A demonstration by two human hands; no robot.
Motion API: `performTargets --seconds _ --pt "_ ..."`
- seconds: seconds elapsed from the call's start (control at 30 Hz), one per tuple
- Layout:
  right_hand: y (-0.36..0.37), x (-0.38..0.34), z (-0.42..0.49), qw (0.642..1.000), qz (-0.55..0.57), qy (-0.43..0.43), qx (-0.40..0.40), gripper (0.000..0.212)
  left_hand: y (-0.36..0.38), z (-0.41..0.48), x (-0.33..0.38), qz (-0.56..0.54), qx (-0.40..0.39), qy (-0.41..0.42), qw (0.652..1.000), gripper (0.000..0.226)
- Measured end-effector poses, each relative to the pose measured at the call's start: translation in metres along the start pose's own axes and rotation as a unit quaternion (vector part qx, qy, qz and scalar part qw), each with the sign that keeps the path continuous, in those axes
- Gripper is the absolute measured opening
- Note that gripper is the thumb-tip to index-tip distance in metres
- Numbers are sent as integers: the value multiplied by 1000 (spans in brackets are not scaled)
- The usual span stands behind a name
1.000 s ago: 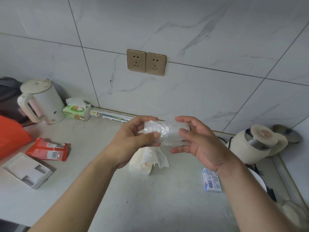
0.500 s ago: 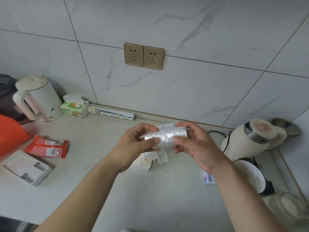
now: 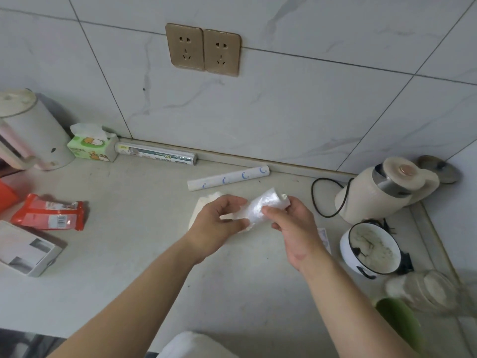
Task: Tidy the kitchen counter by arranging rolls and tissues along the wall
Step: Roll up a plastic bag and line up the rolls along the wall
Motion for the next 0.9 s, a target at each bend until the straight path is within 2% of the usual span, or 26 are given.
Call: performTargets --seconds 0.13,0.3,0.47,0.9 --pt "-28 9 18 993 -82 -3 81 37 12 13 -5 62 -20 -3 998 53" --pt "-41 16 48 985 -149 -5 90 38 41 39 -14 50 -67 -37 996 54" --pt "-55 19 87 973 -203 -13 111 32 74 74 -31 41 -108 -79 990 59" --pt "-92 41 213 954 -252 -2 163 37 106 190 -72 37 -108 -128 985 77"
Point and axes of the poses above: each hand's wrist, its own z-axis towards the middle knuckle, its own y-axis out of the palm, x = y × z, the point moved 9 cm from there along z, towards the middle knuckle, and after that the axes turned 5 degrees about -z, right-handed, at the moved point
